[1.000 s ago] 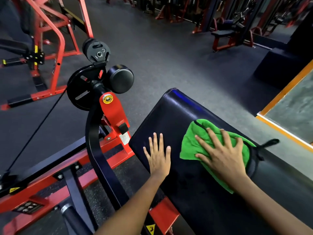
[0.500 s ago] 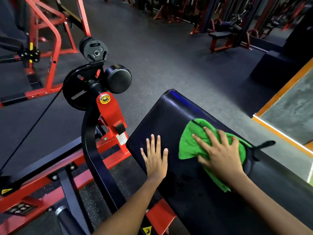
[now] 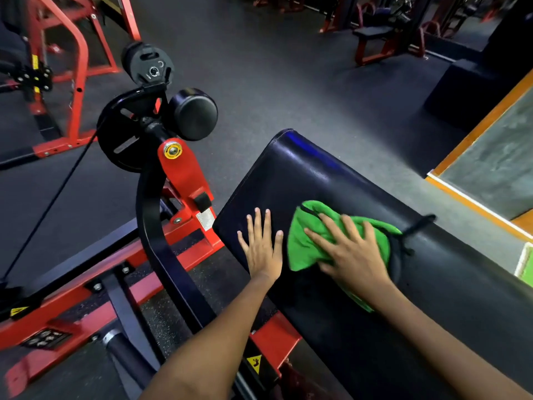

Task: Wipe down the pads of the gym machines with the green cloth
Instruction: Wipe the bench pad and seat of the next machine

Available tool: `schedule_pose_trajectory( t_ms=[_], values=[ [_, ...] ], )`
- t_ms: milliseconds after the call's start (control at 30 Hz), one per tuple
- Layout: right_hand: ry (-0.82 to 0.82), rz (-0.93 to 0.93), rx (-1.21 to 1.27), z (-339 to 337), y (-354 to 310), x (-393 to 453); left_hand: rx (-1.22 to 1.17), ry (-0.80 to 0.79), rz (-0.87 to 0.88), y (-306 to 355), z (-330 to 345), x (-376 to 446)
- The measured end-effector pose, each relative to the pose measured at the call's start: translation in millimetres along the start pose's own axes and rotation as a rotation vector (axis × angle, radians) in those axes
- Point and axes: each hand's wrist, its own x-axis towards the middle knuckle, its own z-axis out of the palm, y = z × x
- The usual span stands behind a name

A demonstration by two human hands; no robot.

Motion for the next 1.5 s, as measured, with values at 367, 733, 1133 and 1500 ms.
schedule_pose_trajectory(
  t_ms=[367, 733, 1133, 1500],
  values=[
    [-0.006, 0.352, 0.063, 0.2, -37.6, -21.9, -0.008, -0.020, 0.003, 0.3, -3.8, 0.1],
    [0.014, 0.117, 0.052, 7.6, -28.6, -92.3, 0.038, -0.094, -0.022, 4.7, -9.2, -0.6],
    [0.029, -0.106, 0.066, 21.8, -40.4, -139.5, 0.092, -0.318, -0.077, 26.0, -43.1, 0.4],
    [-0.145, -0.088, 0.034, 21.7, -77.6, -159.7, 0.041, -0.386, -0.176, 61.6, -48.0, -23.9]
  ],
)
